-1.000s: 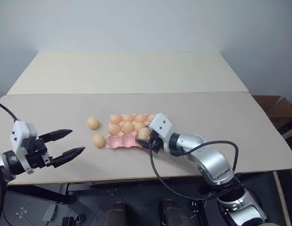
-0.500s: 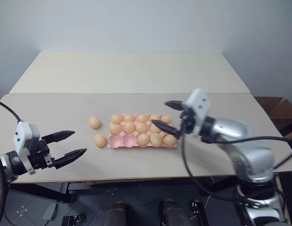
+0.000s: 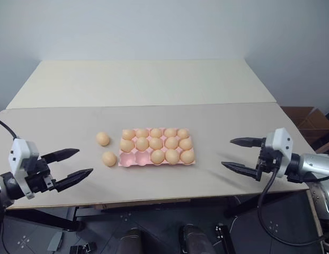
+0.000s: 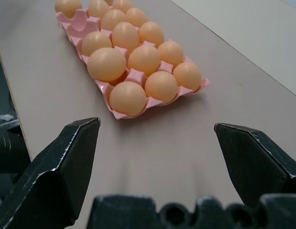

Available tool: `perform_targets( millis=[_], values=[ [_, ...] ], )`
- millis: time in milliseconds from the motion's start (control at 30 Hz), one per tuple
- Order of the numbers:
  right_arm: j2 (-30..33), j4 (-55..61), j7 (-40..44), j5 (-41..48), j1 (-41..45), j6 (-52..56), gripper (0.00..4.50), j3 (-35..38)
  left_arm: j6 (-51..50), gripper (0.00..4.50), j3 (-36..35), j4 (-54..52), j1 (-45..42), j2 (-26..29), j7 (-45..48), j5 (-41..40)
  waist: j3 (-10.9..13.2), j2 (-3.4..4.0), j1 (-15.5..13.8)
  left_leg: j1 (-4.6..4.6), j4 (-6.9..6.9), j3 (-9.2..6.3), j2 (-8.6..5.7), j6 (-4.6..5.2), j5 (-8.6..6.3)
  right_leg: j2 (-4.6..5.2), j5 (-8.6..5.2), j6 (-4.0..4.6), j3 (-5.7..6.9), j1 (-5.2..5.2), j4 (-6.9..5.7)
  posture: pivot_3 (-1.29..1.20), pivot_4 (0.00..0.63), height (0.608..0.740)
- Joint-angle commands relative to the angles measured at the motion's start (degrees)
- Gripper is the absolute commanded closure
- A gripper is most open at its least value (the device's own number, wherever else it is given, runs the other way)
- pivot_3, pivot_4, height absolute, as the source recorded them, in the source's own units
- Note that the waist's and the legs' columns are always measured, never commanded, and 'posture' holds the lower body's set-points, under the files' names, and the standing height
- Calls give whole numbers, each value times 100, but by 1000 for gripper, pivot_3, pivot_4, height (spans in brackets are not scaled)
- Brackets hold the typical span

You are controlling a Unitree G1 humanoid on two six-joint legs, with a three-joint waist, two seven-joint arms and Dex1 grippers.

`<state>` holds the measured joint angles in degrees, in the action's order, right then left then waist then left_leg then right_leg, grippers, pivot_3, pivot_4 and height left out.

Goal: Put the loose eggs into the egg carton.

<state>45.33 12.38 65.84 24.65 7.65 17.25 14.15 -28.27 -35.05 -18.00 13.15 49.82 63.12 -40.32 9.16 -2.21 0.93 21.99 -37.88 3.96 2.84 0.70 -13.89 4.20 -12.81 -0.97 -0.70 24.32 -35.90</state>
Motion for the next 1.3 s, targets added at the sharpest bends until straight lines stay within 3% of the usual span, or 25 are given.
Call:
perform_targets(
  millis=[33, 167, 467, 1033, 1233, 1300],
  values=[
    [6, 70, -52, 66, 161, -230, 30, 2, 31, 0, -172, 22, 8, -29, -97, -16, 0, 0, -11, 0, 0, 0, 0, 0, 0, 0, 0, 0, 0, 0, -1, 0, 150, 740],
    [-42, 150, -111, 94, 183, -268, 30, -90, -7, 0, 128, 98, -21, -163, -451, 203, 0, 0, -25, 5, 0, 0, -2, -1, 0, 3, 4, 2, -2, -1, 3, 0, 150, 740],
    [-196, 399, -373, 134, 280, -282, 30, -252, 115, 0, 1583, 820, -1345, -860, -1679, 1148, -1, -1, -113, 10, -2, -1, -11, -1, 0, 7, 37, -19, -3, -5, 7, 0, 150, 740],
    [-238, 776, -623, 202, 35, -290, 30, -237, 546, 0, 2747, 2066, -2322, -1301, -1693, 2010, -1, -2, -106, 13, -2, -6, -11, 0, 0, 3, 45, -14, 0, -5, 6, 0, 150, 740],
    [-262, 856, -731, 187, 33, -283, 0, -280, 510, 1916, 2579, 1755, -2200, -1282, -1736, 1937, -1, -2, -92, 15, -2, -5, -12, 0, 0, 5, 46, -16, -2, -4, 7, 0, 150, 740],
    [-283, 885, -785, 191, 12, -281, 0, -282, 459, 2115, 2427, 1512, -2074, -1191, -1750, 1872, -1, -2, -78, 16, -2, -5, -11, 0, 0, 6, 46, -16, -2, -3, 9, 0, 150, 740]
  ],
)
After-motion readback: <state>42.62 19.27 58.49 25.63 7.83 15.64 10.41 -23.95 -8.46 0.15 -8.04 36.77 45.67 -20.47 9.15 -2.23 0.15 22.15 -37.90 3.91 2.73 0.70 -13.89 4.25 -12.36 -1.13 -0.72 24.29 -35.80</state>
